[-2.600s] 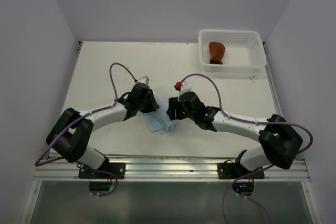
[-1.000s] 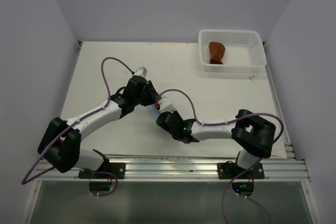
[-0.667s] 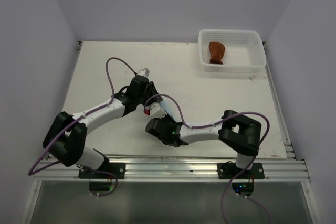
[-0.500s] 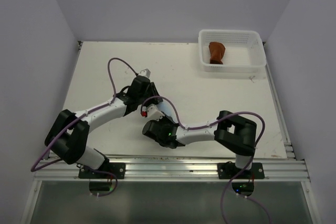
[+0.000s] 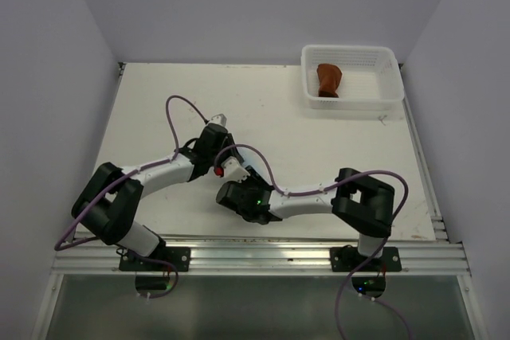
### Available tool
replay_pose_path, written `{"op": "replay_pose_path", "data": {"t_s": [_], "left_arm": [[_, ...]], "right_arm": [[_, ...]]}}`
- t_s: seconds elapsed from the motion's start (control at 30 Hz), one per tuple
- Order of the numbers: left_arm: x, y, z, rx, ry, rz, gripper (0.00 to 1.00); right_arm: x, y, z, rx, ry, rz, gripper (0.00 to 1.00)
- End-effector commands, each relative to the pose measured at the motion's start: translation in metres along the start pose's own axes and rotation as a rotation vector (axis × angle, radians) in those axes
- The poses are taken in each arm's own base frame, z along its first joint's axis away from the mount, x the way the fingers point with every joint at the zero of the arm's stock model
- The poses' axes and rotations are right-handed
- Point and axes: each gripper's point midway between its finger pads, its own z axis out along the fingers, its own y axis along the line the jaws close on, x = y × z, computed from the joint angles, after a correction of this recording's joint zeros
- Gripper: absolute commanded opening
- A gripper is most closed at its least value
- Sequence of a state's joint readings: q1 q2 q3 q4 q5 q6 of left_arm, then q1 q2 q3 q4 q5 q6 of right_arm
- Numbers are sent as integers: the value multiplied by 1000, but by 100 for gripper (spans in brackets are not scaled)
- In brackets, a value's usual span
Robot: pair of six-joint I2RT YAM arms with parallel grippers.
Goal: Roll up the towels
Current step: Roll the towel
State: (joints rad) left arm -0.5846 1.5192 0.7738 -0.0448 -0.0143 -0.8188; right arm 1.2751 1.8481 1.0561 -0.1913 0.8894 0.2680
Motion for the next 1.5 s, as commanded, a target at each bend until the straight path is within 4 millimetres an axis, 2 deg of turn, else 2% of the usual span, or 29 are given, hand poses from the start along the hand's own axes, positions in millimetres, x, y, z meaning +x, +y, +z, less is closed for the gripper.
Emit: {"op": "replay_pose_path", "data": {"t_s": [0.0,0.03,0.07,0.13,0.2,0.27,0.3,0.33,0.37,0.4,0.53,0.7,0.8,0.9,1.07,1.17,1.3,1.33,1.43,1.47], "left_arm": [[14,30,2,-96,29,29,33],[15,31,2,-99,30,31,33],[14,31,2,-103,27,31,33],[15,33,2,-107,28,33,33],[17,36,1,-112,27,33,33],[18,37,0,-114,28,33,33],[18,38,0,-116,28,33,33],[18,38,-1,-117,25,33,33],[18,38,-2,-116,23,33,33],[18,39,-2,-118,24,32,33],[18,38,-4,-116,19,32,33],[20,41,-5,-122,21,32,33],[22,42,-6,-121,24,27,33],[25,44,-8,-120,27,23,33],[24,45,-12,-121,20,25,33],[25,45,-12,-120,21,24,33],[22,41,-12,-109,15,17,33],[20,40,-13,-108,14,17,33],[6,28,-18,-85,-16,15,33],[3,24,-19,-78,-21,13,33]], "right_arm": [[-25,-3,-24,-117,-74,114,52],[-35,8,-29,-199,-105,148,52],[-48,3,-41,-239,-146,188,55],[-53,7,-51,-335,-167,218,56],[-59,-3,-59,-381,-182,277,56],[-60,-3,-68,-469,-178,322,56],[-58,-13,-60,-469,-155,386,55],[-64,-15,-60,-503,-167,432,55],[-60,-11,-62,-571,-143,458,55],[-61,-25,-52,-566,-127,537,54],[-58,-38,-40,-588,-93,622,53],[-52,-32,-23,-651,-31,708,55],[-43,-19,-12,-693,12,746,57],[-26,-8,1,-672,69,744,58],[-3,-4,16,-622,108,697,60],[0,-2,17,-626,104,666,56],[1,1,13,-631,88,615,39],[3,-1,14,-608,83,597,30],[4,-1,11,-550,69,515,20],[1,-2,10,-530,50,479,20]]}}
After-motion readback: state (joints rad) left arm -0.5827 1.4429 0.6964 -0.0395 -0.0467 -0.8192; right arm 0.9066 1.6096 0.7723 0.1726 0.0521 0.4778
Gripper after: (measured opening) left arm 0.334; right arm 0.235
